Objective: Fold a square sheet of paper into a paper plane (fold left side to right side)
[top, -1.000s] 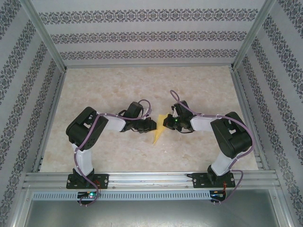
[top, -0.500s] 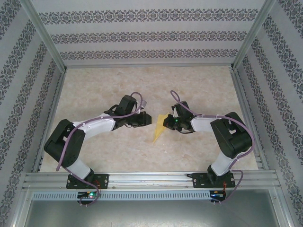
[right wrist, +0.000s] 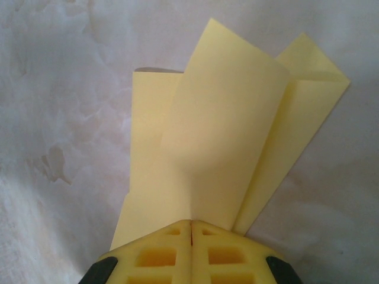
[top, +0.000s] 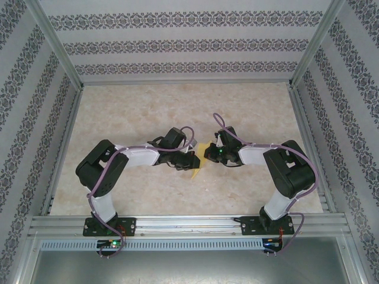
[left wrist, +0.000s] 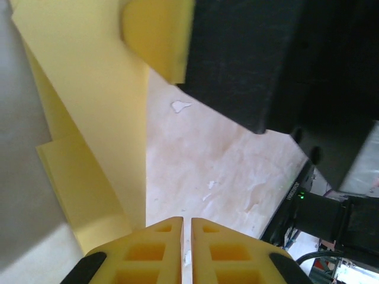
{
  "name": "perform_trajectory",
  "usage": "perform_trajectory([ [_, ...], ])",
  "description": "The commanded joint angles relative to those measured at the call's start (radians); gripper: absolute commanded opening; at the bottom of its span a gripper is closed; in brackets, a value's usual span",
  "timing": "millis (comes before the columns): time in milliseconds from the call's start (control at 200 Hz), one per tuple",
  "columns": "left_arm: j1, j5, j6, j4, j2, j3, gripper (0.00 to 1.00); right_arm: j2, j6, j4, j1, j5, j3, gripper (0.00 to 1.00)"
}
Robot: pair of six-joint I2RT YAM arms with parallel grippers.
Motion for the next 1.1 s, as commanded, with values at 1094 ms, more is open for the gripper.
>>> perform_trajectory([
  [1094,-0.002,-0.084,0.063,-0.063,0.097,0.021,0.1,0.069,-0.034,-0.152,0.014,0.069,0.008,0.0],
])
